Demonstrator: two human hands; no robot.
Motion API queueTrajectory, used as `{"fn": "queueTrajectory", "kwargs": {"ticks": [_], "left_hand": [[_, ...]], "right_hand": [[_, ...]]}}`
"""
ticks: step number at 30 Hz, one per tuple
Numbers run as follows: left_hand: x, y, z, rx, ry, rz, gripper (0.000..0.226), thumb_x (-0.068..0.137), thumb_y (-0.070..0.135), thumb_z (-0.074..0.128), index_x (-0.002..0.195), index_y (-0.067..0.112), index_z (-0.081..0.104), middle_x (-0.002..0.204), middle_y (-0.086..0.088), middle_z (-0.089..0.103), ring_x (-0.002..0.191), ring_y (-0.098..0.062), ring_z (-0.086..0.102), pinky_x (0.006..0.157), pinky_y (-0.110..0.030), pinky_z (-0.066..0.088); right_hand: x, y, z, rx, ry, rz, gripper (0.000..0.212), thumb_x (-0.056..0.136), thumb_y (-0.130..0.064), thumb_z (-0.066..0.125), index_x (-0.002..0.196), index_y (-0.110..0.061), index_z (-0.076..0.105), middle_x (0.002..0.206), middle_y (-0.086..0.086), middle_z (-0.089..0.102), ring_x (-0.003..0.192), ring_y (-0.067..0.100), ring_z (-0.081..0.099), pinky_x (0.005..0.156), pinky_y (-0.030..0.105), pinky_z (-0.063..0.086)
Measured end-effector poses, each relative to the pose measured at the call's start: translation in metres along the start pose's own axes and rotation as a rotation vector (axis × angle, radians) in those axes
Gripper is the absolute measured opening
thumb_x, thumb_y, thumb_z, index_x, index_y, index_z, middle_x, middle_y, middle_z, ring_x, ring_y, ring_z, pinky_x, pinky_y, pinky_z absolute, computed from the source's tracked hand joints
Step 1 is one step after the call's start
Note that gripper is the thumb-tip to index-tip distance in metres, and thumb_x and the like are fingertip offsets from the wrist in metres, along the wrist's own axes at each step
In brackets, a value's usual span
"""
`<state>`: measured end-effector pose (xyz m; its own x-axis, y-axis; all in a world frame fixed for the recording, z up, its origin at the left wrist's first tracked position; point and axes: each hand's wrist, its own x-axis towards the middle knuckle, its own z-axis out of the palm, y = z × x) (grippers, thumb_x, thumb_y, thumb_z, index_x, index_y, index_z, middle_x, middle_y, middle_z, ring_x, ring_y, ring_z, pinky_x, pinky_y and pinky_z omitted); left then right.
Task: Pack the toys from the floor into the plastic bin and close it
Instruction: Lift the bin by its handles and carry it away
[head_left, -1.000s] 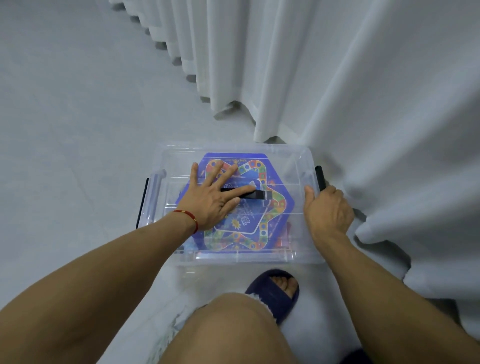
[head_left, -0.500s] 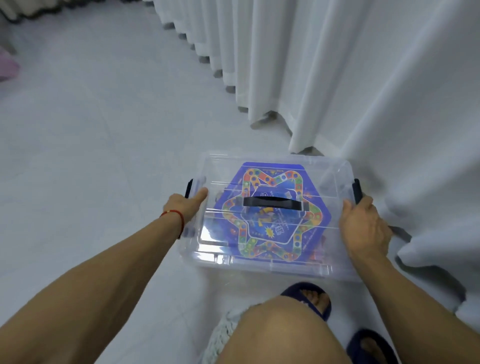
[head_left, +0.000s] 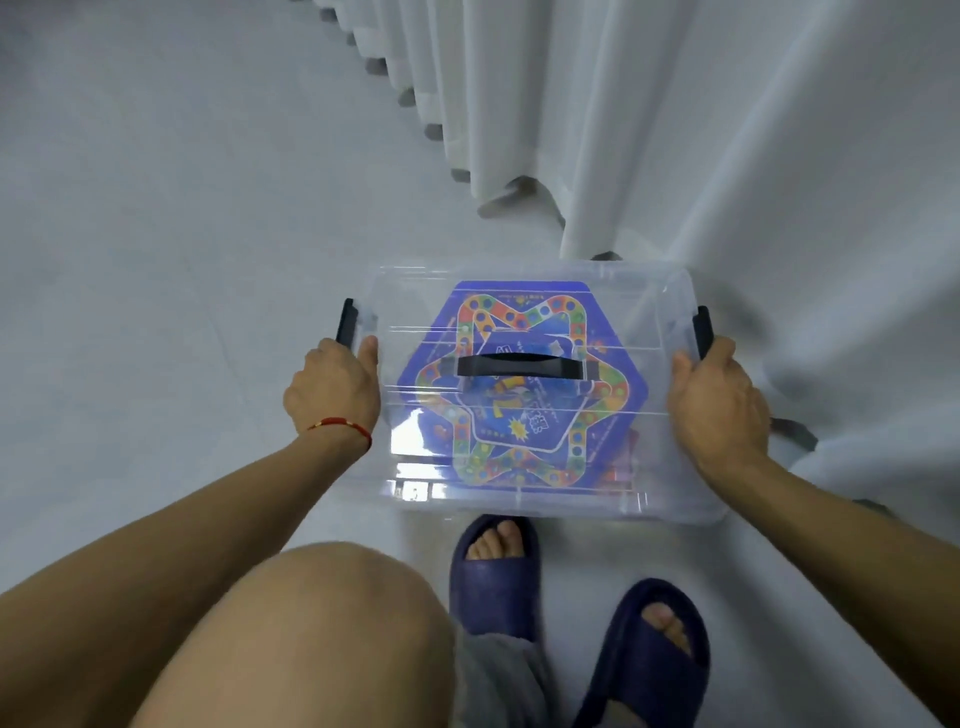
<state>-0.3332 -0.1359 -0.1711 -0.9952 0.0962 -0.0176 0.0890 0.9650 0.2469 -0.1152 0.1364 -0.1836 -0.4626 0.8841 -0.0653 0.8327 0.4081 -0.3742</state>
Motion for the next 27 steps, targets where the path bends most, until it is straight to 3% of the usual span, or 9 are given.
{"fn": "queueTrajectory", "kwargs": {"ticks": [4, 8, 11, 15, 19, 22, 24, 27], "left_hand": [[-0.001, 0.011, 0.011, -0.045, -0.031, -0.026, 0.051, 0.103, 0.051, 0.029, 0.114, 0.003, 0.044, 0.103, -0.023, 0.063, 0.077, -0.034, 0.047, 0.066, -0.042, 0.034], [0.004, 0.01, 0.017, -0.048, -0.032, -0.065, 0.043, 0.102, 0.052, 0.031, 0.103, 0.01, 0.039, 0.099, -0.021, 0.063, 0.076, -0.04, 0.051, 0.067, -0.042, 0.036], [0.004, 0.013, 0.015, -0.023, -0.055, -0.119, 0.038, 0.101, 0.05, 0.034, 0.097, 0.012, 0.034, 0.088, -0.013, 0.053, 0.074, -0.037, 0.043, 0.069, -0.041, 0.031], [0.005, 0.023, 0.007, 0.012, -0.087, -0.173, 0.036, 0.102, 0.05, 0.033, 0.097, 0.014, 0.033, 0.089, -0.012, 0.056, 0.072, -0.036, 0.043, 0.069, -0.04, 0.032], [0.002, 0.031, -0.004, -0.013, -0.192, -0.225, 0.036, 0.102, 0.049, 0.033, 0.101, 0.013, 0.037, 0.1, -0.018, 0.065, 0.075, -0.039, 0.053, 0.068, -0.039, 0.035], [0.007, 0.046, -0.029, -0.2, -0.362, -0.387, 0.041, 0.101, 0.045, 0.041, 0.117, 0.007, 0.044, 0.113, -0.02, 0.063, 0.094, -0.041, 0.059, 0.076, -0.038, 0.04], [0.012, 0.052, -0.068, -0.31, -0.46, -0.476, 0.04, 0.099, 0.042, 0.047, 0.12, 0.008, 0.049, 0.11, -0.014, 0.061, 0.091, -0.033, 0.056, 0.076, -0.033, 0.039], [0.026, 0.055, -0.144, -0.475, -0.488, -0.549, 0.04, 0.086, 0.051, 0.058, 0.102, 0.015, 0.057, 0.087, -0.007, 0.058, 0.075, -0.031, 0.057, 0.068, -0.036, 0.046]], "right_hand": [[0.029, 0.0, -0.01, 0.066, -0.06, -0.017, 0.045, 0.104, -0.043, 0.038, 0.128, -0.006, 0.041, 0.115, 0.024, 0.061, 0.098, 0.046, 0.059, 0.08, 0.048, 0.048], [0.033, 0.01, -0.013, 0.193, -0.095, -0.039, 0.04, 0.103, -0.036, 0.047, 0.134, -0.011, 0.043, 0.101, 0.01, 0.056, 0.086, 0.03, 0.051, 0.07, 0.035, 0.033], [0.035, 0.01, -0.008, 0.257, -0.119, 0.0, 0.039, 0.098, -0.043, 0.046, 0.129, -0.019, 0.046, 0.101, 0.01, 0.061, 0.085, 0.035, 0.057, 0.071, 0.042, 0.045], [0.031, -0.002, -0.014, 0.227, -0.128, 0.067, 0.048, 0.099, -0.04, 0.043, 0.142, -0.021, 0.037, 0.125, 0.014, 0.06, 0.104, 0.04, 0.058, 0.086, 0.049, 0.048], [0.029, -0.021, -0.026, 0.217, -0.194, 0.12, 0.052, 0.1, -0.029, 0.044, 0.149, -0.02, 0.03, 0.138, 0.015, 0.053, 0.115, 0.039, 0.055, 0.092, 0.047, 0.044], [0.037, -0.032, -0.046, 0.216, -0.33, 0.231, 0.052, 0.098, -0.023, 0.048, 0.146, -0.02, 0.028, 0.133, 0.018, 0.056, 0.113, 0.043, 0.058, 0.093, 0.054, 0.048], [0.042, -0.045, -0.075, 0.214, -0.409, 0.239, 0.049, 0.096, -0.022, 0.048, 0.142, -0.019, 0.031, 0.124, 0.015, 0.06, 0.103, 0.039, 0.061, 0.086, 0.051, 0.051], [0.046, -0.077, -0.14, 0.226, -0.423, 0.189, 0.041, 0.099, -0.024, 0.048, 0.136, -0.013, 0.038, 0.12, 0.015, 0.061, 0.1, 0.037, 0.062, 0.082, 0.05, 0.053]]}}
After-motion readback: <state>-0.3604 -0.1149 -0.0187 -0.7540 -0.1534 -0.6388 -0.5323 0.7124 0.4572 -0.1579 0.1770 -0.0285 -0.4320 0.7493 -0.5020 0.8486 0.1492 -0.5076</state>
